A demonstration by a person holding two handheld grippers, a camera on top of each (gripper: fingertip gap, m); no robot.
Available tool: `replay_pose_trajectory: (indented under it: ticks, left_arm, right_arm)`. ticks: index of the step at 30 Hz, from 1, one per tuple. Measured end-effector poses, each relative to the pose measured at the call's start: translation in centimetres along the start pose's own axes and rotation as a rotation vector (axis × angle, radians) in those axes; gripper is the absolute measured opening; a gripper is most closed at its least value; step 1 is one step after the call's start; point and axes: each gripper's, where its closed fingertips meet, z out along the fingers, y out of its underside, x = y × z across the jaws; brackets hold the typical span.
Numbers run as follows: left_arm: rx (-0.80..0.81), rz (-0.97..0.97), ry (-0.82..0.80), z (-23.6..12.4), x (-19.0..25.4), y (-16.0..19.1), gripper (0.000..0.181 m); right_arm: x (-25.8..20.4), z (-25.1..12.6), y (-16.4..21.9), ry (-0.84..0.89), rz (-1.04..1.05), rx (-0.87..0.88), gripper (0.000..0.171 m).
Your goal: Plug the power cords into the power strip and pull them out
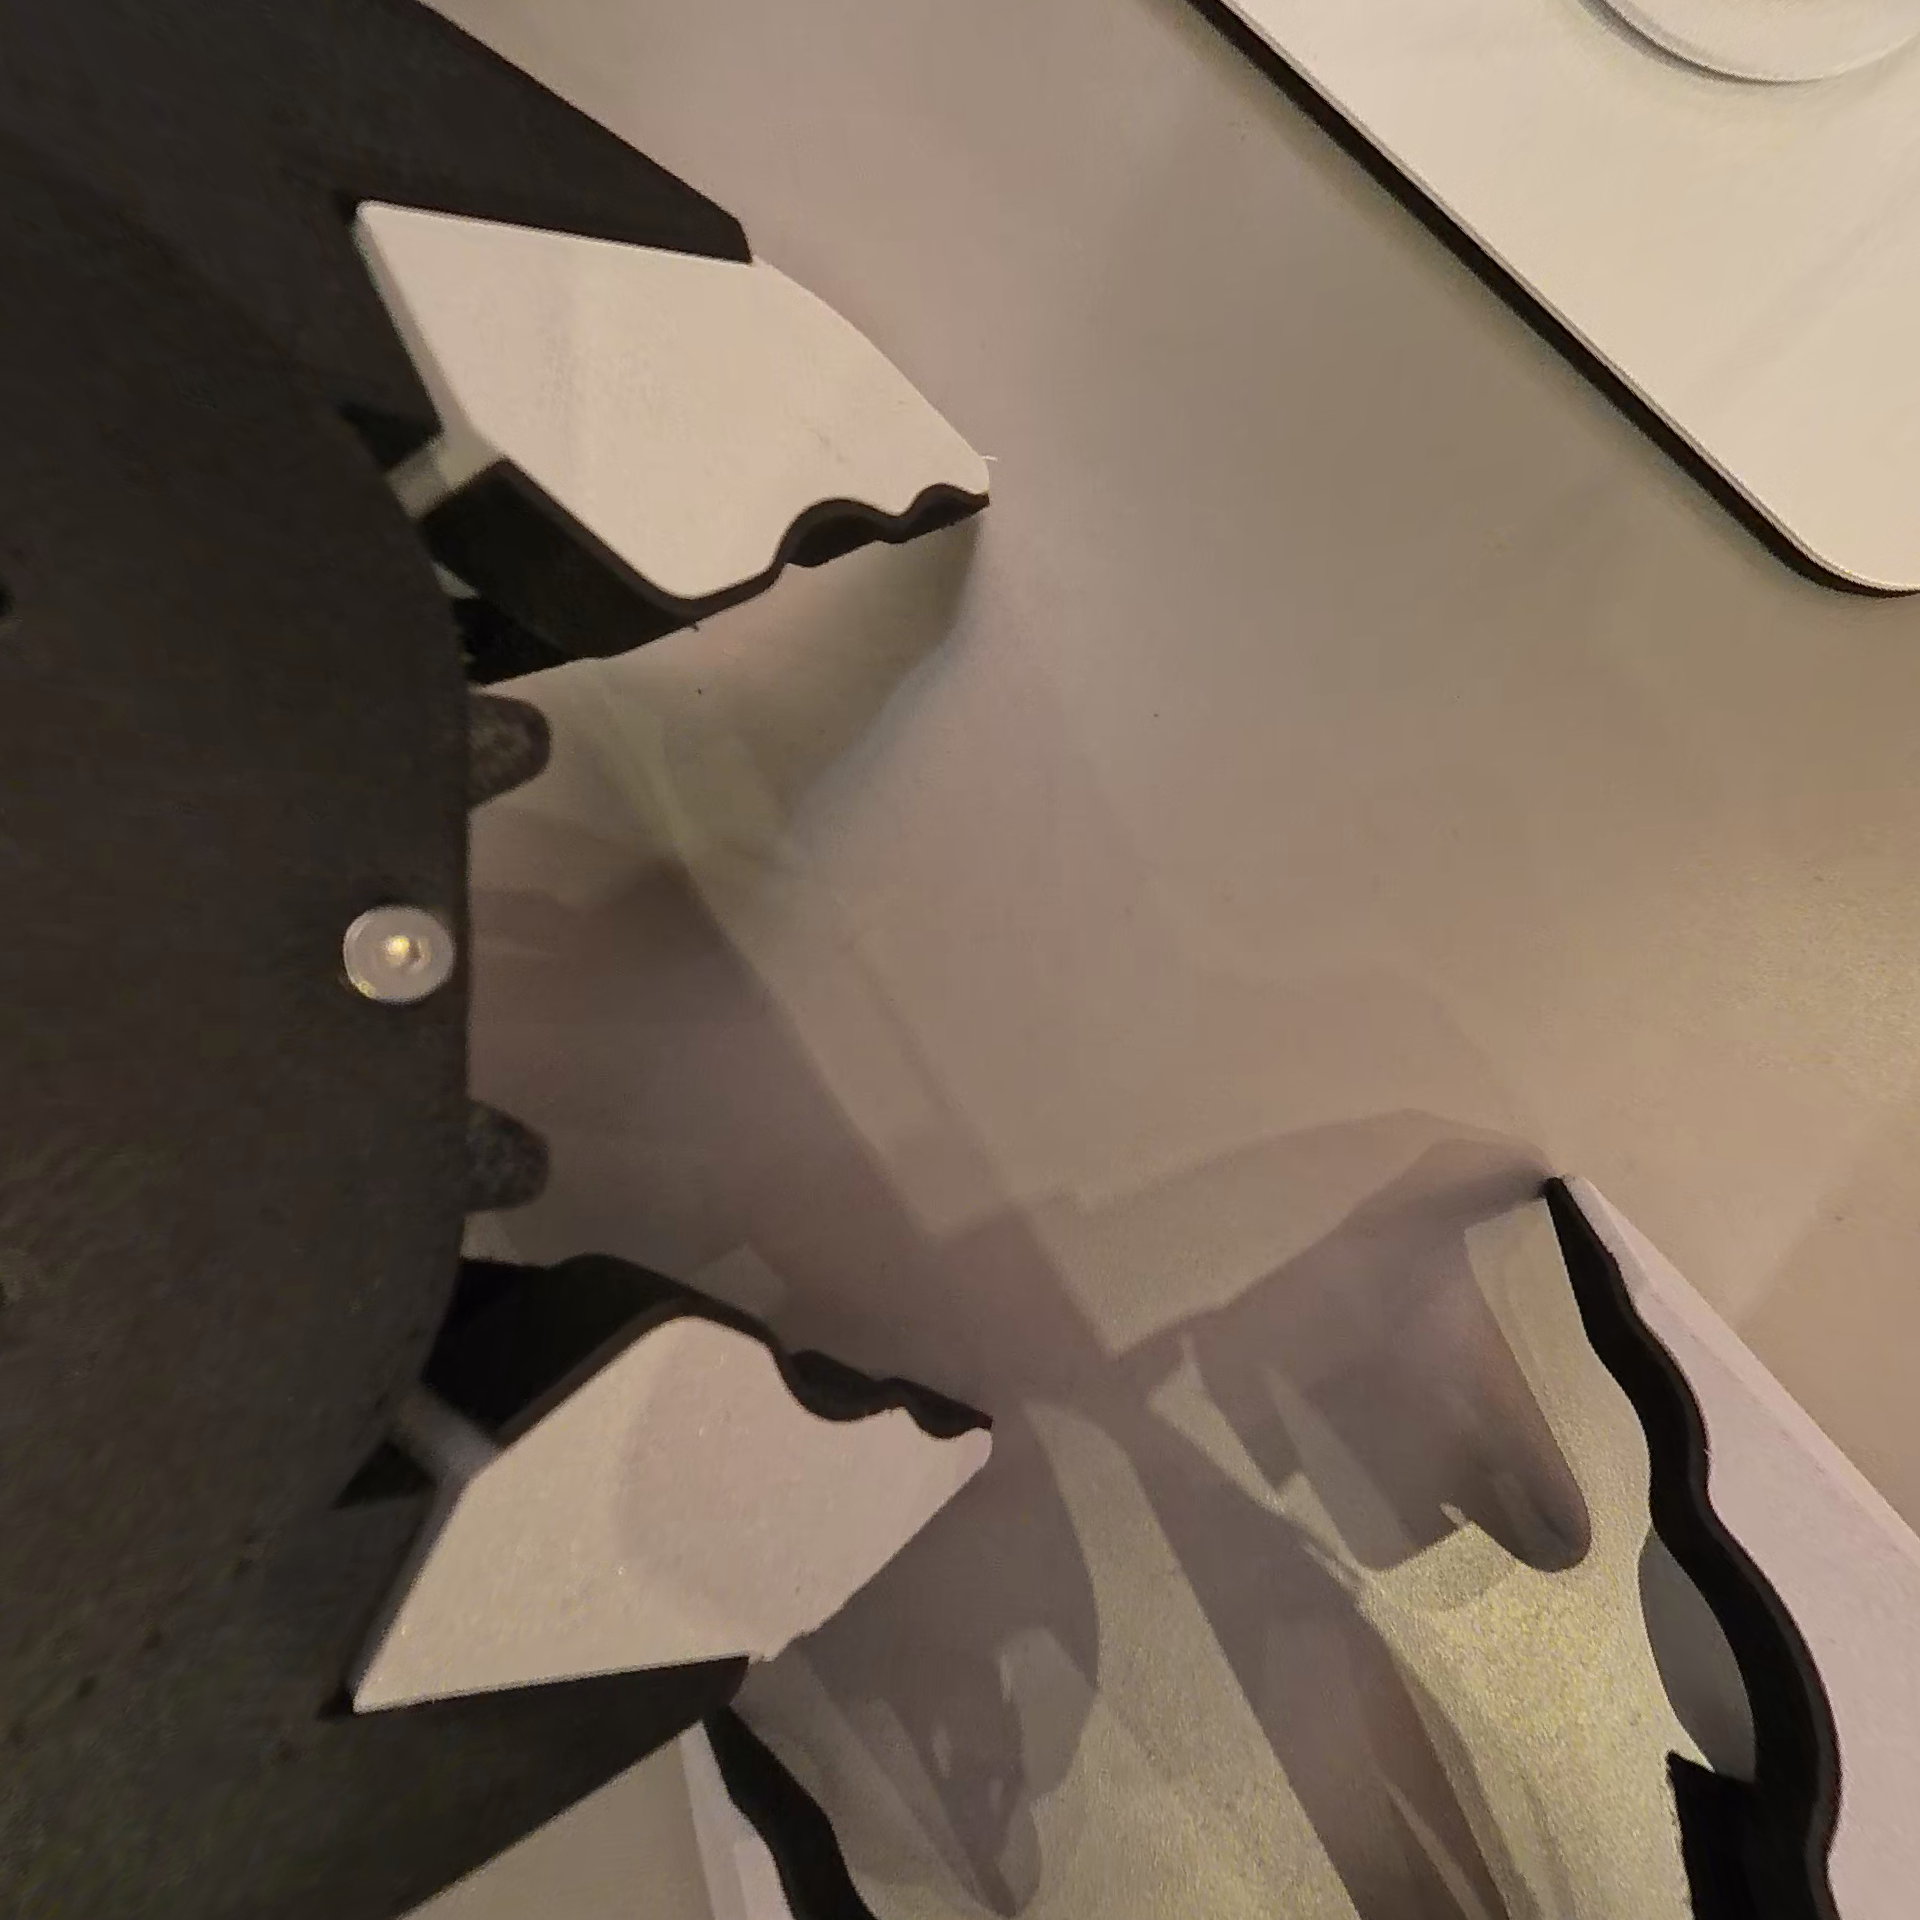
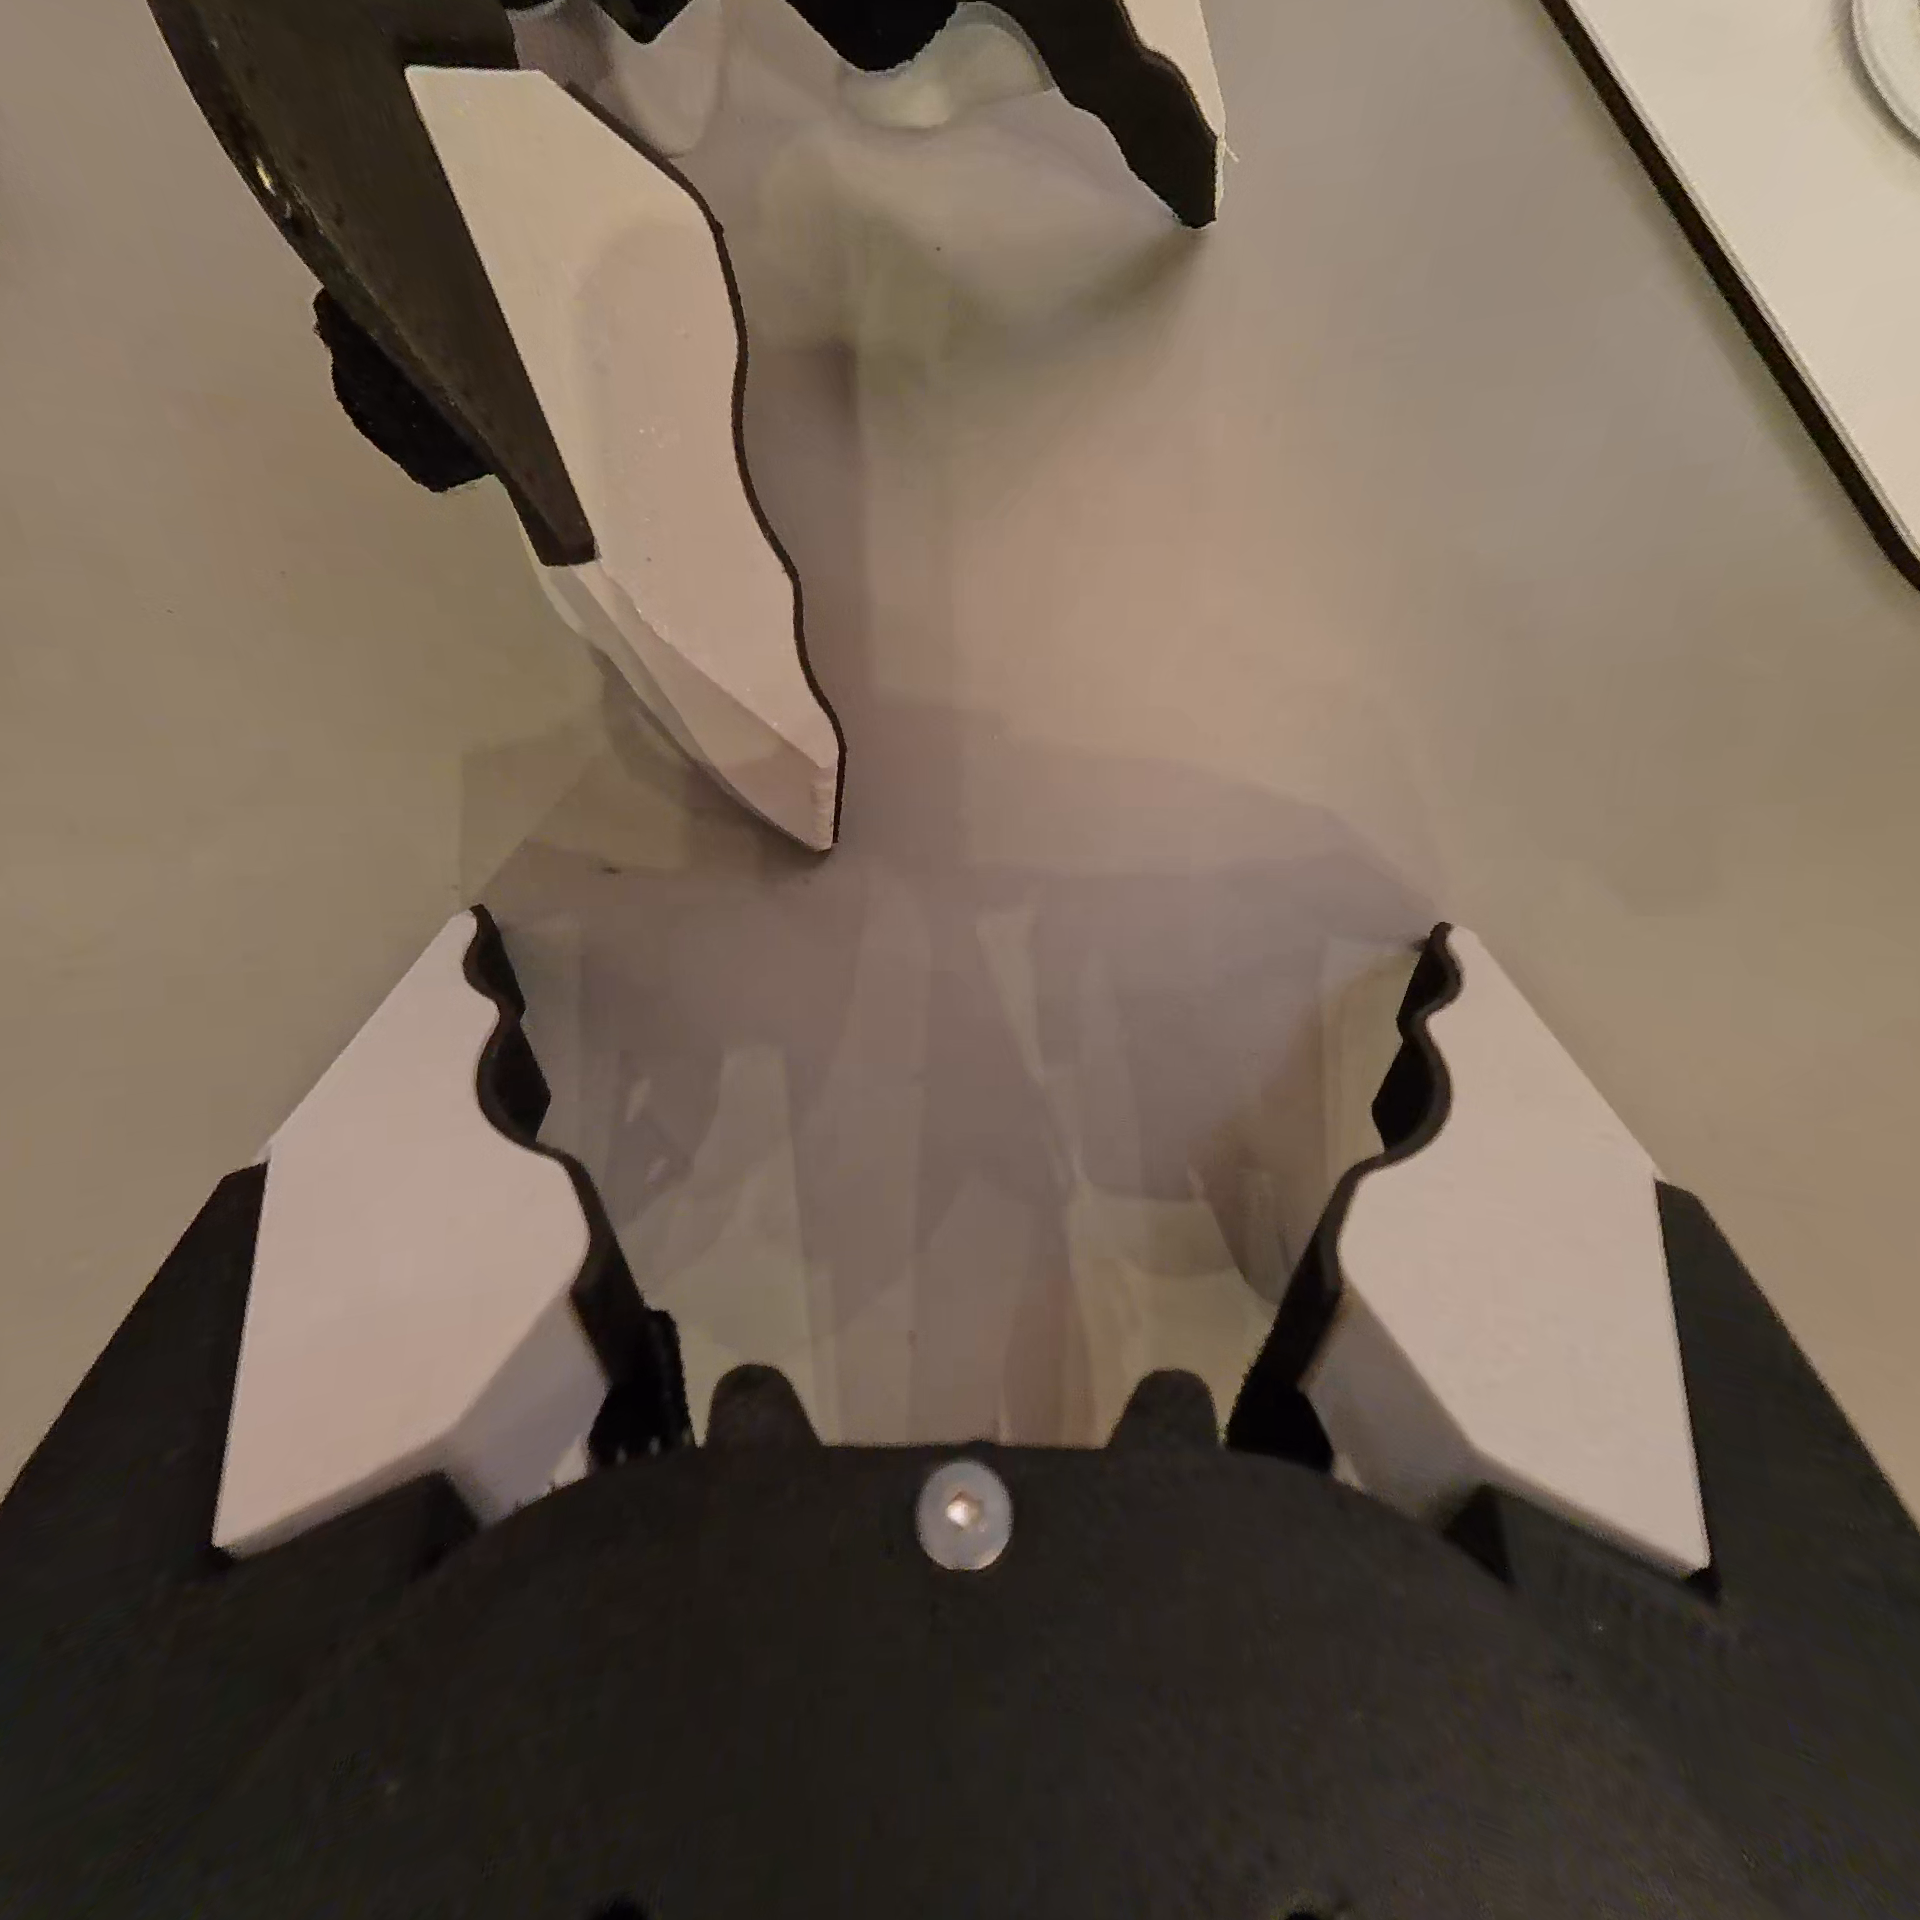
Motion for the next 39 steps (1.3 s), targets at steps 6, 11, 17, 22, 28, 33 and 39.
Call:
replay_pose_trajectory:
  ticks: [6, 11, 17, 22, 28, 33, 39]
  left_arm:
    - [0.000, 0.000, 0.000, -0.01, 0.02, 0.00, 0.145]
    - [0.000, 0.000, 0.000, -0.03, 0.03, 0.01, 0.145]
    - [0.000, 0.000, 0.000, -0.04, 0.05, 0.01, 0.145]
    - [0.000, 0.000, 0.000, -0.05, 0.06, 0.03, 0.145]
    - [0.000, 0.000, 0.000, -0.05, 0.07, 0.03, 0.145]
    - [0.000, 0.000, 0.000, -0.06, 0.08, 0.03, 0.145]
    - [0.000, 0.000, 0.000, -0.07, 0.09, 0.03, 0.145]
  right_arm:
    - [-0.01, 0.00, -0.01, 0.000, 0.000, 0.000, 0.159]
    - [-0.01, -0.01, -0.02, 0.000, 0.000, 0.000, 0.159]
    - [0.01, -0.02, -0.01, 0.000, 0.000, 0.000, 0.159]
    - [0.04, -0.02, -0.02, 0.000, 0.000, 0.000, 0.159]
    - [0.07, 0.00, -0.01, 0.000, 0.000, 0.000, 0.159]
    - [0.24, 0.02, 0.09, 0.003, -0.001, 0.001, 0.159]
    - [0.57, 0.04, 0.32, 0.007, -0.002, 0.003, 0.159]
